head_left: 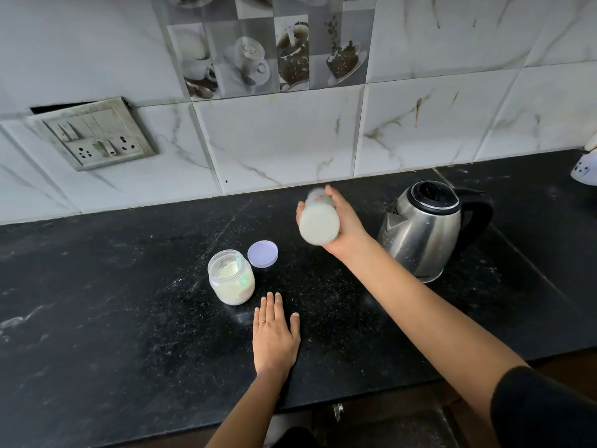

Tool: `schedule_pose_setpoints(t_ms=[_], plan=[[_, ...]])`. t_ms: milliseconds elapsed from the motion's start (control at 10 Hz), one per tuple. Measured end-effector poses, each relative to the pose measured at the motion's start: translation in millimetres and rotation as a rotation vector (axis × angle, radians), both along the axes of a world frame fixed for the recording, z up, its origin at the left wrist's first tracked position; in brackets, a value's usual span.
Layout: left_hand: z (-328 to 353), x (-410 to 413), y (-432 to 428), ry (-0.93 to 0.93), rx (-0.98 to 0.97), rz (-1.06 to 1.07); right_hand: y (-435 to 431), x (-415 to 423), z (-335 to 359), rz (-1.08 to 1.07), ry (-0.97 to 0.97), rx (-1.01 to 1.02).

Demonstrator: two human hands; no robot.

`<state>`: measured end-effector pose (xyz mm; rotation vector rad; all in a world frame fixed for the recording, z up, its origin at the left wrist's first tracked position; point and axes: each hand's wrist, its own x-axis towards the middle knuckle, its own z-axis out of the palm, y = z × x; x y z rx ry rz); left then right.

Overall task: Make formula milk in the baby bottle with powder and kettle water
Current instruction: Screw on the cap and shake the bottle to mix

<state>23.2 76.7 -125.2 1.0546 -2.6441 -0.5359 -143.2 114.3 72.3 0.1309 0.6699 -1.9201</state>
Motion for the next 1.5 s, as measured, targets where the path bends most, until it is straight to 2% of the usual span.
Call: schedule_pose_setpoints(t_ms=[100,200,300,400,500,600,700,800,900,1000,1100,1200,1400,1500], plan=[[-0.1,-0.1,-0.1,0.005,-0.002,0.003,-4.1,-2.4,-9.3,-0.124,-0.174,0.094],[-0.3,-0.8,-0.6,0.004,-0.005,0.006,-1.4,0.5,-12.5,-0.059,-0.071,0.067],[-0.9,-0.7,-1.1,-0.006,-0.008,0.003,8.6,1.8,-9.4,0.141,0.269,-0.221],[0.0,0.3,-1.3,-0.006,-0.009,0.0,10.1,6.7,-2.0,0.223,0.402,-0.304],[-0.2,0.0,-1.2,-0.005,-0.01,0.004,1.4,6.2,1.5,-0.013,0.007,-0.117],[-0.1,0.2,-1.6,-0.01,-0.008,0.003,2.3,6.8,-5.7,-0.048,-0.083,-0.064],[0.3,0.5,-1.3,-0.01,-0.008,0.001,12.3,12.2,-12.9,0.204,0.079,-0.217],[-0.1,0.2,-2.0,-0.012,-0.004,0.0,8.0,14.0,-4.4,0.141,0.092,-0.217],[0.3,0.1,-2.0,-0.011,0.001,-0.003,-1.6,8.1,-4.3,-0.14,-0.023,-0.102],[0.9,0.7,-2.3,-0.007,0.003,-0.005,5.6,15.6,-9.7,0.08,0.023,-0.188],[0.2,0.5,-3.1,-0.007,0.001,-0.01,11.6,22.2,-10.0,0.224,0.196,-0.314],[0.1,1.4,-3.7,-0.015,-0.002,-0.015,5.0,7.1,-16.1,0.093,0.214,-0.275],[0.6,4.1,-5.5,-0.007,0.002,-0.036,10.9,-8.4,-33.1,-0.033,0.563,-0.079],[0.1,4.7,-6.3,0.0,0.01,-0.04,19.2,-11.7,-42.0,-0.032,0.663,-0.019]])
